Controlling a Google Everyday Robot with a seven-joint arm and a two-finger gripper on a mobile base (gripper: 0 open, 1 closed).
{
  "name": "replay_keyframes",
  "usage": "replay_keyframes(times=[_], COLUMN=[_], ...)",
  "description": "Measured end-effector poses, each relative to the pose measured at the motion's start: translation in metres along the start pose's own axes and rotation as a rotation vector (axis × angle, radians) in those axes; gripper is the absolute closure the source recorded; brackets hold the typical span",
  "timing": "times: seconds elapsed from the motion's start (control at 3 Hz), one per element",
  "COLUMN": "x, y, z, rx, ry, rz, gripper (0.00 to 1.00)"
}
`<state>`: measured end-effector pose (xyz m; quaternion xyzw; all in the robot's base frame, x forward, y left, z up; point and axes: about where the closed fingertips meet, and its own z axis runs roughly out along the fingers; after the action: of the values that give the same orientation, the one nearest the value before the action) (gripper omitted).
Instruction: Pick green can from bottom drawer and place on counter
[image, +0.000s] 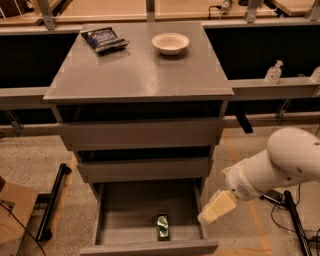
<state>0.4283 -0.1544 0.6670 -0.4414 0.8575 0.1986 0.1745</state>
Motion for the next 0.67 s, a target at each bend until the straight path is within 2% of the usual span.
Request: replay_keyframes(times=[0.33, 0.67], x=[0.007, 0.012], y=[0.007, 0.002], z=[0.075, 0.092], rx=[-0.077, -0.086], ry=[-0.066, -0.080], rz=[0.113, 0.138], gripper=[0.00, 0.00])
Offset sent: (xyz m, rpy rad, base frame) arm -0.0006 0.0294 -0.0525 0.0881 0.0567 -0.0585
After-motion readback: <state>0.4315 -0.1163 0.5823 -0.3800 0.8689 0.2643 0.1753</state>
